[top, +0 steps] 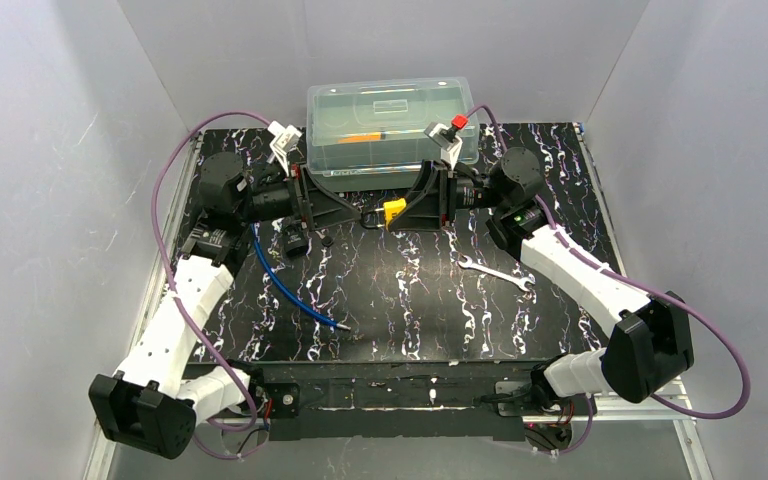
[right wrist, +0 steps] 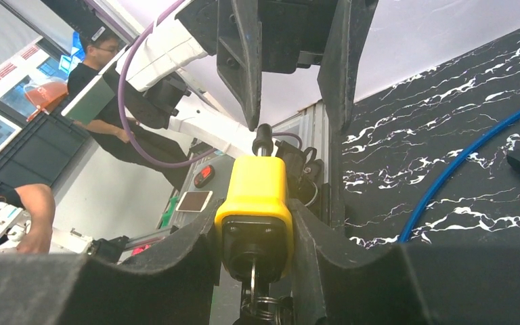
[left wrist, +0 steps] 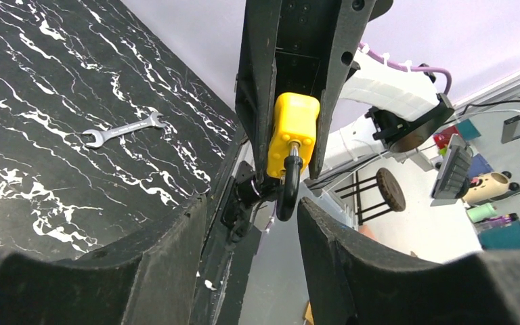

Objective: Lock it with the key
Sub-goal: Lock the lock.

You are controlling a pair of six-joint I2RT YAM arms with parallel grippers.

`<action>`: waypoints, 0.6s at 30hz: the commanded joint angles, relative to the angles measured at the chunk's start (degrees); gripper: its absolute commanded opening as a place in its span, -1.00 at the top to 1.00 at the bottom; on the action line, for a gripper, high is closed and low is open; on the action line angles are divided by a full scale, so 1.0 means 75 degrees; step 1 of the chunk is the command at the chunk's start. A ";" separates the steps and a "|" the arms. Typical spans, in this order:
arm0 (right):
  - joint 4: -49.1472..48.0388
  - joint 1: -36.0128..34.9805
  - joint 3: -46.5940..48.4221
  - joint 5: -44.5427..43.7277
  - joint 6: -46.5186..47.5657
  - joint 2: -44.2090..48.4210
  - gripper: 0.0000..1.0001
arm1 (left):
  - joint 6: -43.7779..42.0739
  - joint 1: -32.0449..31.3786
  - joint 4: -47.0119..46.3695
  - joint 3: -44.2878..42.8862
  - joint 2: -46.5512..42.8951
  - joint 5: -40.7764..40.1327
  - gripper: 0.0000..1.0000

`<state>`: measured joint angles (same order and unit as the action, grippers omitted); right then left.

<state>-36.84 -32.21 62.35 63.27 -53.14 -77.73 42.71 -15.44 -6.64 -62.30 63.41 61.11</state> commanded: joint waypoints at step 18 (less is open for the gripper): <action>-0.0608 -0.0124 0.0001 0.0000 -0.0110 0.0087 0.97 | -0.0750 -0.0616 0.0551 -0.0201 -0.0212 -0.0048 0.48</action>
<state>-36.56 -32.74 62.32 63.40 -53.37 -77.73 38.05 -19.67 -2.07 -62.30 62.00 60.47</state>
